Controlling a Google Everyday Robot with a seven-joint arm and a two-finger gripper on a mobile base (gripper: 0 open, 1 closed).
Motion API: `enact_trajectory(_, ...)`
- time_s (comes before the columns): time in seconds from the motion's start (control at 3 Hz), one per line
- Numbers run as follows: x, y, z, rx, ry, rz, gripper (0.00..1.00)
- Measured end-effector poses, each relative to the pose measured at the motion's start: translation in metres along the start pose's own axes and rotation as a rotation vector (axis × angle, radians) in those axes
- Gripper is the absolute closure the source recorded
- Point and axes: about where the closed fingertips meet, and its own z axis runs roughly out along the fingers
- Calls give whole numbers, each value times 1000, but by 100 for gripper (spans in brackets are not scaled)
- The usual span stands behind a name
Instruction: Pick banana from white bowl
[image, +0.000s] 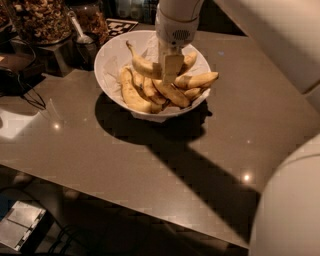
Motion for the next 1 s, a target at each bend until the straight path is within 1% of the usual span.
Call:
enact_trajectory(0.33, -4, 12, -25, 21, -5, 0, 100)
enact_trajectory(0.67, -8, 30, -42, 21, -5, -11, 100)
enact_trajectory(1.0, -8, 54, -52, -7, -12, 0, 100)
